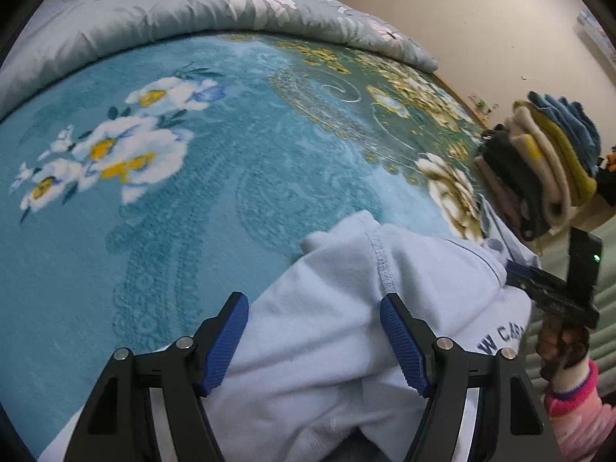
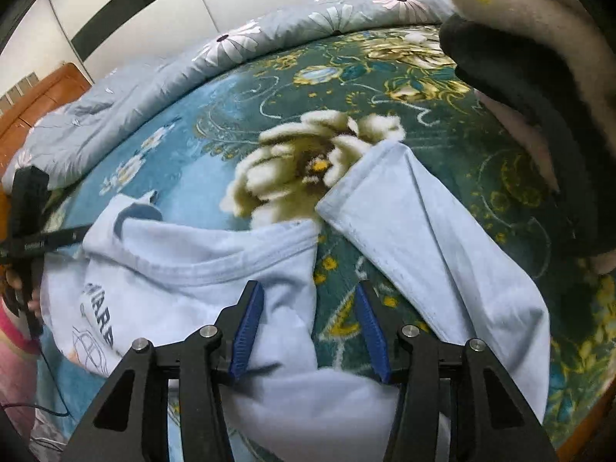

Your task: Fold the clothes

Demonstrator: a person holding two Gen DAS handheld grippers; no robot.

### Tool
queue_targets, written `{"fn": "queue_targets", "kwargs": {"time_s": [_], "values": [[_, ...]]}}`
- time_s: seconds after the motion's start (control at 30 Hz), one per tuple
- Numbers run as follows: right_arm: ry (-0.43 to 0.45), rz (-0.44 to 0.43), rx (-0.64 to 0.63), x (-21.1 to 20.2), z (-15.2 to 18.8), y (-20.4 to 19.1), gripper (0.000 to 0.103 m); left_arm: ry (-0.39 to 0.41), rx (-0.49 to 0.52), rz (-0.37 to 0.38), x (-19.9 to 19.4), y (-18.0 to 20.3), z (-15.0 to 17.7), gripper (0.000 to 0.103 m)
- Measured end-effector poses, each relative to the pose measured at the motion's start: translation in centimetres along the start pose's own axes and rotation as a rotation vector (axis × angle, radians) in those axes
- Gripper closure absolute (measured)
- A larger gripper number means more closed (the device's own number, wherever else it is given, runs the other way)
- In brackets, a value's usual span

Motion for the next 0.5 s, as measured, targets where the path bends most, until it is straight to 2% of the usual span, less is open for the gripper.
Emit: {"fn": "queue_targets", "kwargs": {"time_s": [0.13,0.23,0.3,0.4,0.5], "values": [[-0.006,0.018,-0.022,-0.2,-0.1,-0.7,0.051,0.001,0.002,0.033,-0.4,0.5,0.7,0.029],[-0.008,-0.014,-0.02,-0.3,-0.2,-1.4,0.052,0.007,0.002,0.063,-0.7,1.2,1.3,0.03],[0.002,-0.046,-0.012,-0.8,-0.1,-2.0,0.073,0.018,0.019,0.071,-1.4,2.0,2.0,0.03],[0.021,-0.048,-0.028,-1.6,0.0,-2.9,0.094,0.031,0.065,0.093,-2.6,3.5,3.5,0.03],[0.054,-0.081,-0.057,-3.2,0.5,-3.9,0.095,0.041,0.111,0.093,-3.7,4.8,5.3,0.03]]}}
Point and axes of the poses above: each gripper's, at about its wrist camera, not at the fingertips, and x roughly the way its jaws point, y to its right, z to its underside, the point moved 7 cm from there along x, roughly the way its jaws point, and after that the axes turned 4 degrees about -y, right-handed, at the moved point
